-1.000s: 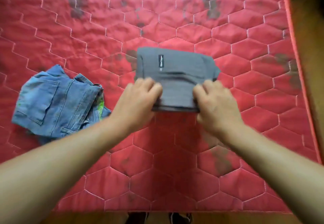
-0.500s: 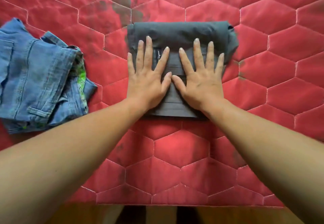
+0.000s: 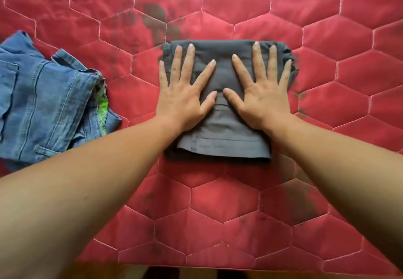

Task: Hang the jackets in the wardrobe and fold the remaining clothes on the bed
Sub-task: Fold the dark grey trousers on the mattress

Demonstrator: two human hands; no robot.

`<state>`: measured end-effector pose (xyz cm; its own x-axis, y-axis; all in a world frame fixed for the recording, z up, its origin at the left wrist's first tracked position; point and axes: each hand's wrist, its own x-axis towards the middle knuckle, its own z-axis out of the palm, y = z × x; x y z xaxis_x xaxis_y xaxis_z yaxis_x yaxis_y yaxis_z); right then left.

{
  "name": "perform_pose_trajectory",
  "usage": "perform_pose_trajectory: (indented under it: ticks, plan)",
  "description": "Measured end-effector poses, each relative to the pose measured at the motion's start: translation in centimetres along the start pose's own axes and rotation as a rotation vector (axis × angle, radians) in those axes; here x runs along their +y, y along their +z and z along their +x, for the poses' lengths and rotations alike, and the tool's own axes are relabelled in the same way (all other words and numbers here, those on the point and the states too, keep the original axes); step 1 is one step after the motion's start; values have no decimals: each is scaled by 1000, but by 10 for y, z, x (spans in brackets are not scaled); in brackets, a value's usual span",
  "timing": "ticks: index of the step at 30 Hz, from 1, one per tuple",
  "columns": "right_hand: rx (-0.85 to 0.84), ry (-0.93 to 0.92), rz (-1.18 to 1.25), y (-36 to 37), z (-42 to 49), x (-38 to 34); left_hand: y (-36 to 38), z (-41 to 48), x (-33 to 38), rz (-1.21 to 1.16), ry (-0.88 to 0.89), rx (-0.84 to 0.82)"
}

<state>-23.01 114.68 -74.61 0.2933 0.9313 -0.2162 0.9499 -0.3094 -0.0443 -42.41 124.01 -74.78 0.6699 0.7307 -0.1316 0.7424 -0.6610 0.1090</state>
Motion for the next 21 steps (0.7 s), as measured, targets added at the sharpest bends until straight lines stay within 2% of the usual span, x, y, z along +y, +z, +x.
perform_pose_trajectory:
  ticks: [4,7,9,12,14,16,18,19,21]
  plan:
    - [-45,1,46,-10,0,-3,-11,2,1,-51,11,-42]
    - [-53,144,230,-26,-27,-8,-25,-19,5,-279,-153,-72]
    - [9,367,556,-32,-58,-17,-32,-46,8,-501,-333,-29]
    - [127,799,1152,-44,-74,-25,-40,-61,8,-923,-618,63]
    - [120,996,1483,-53,-63,-17,-47,-51,3,-1180,-817,75]
    - [-78,1042,1732,-64,-55,-5,-56,-40,-3,-1404,-933,-17]
    - [-300,1009,1738,-74,-58,-1,-67,-34,-8,-1516,-900,-185]
    - [-332,982,1721,-79,-61,-2,-75,-36,-9,-1535,-864,-254]
    - [-269,946,1759,-96,-70,-9,-97,-42,-9,-1562,-804,-308]
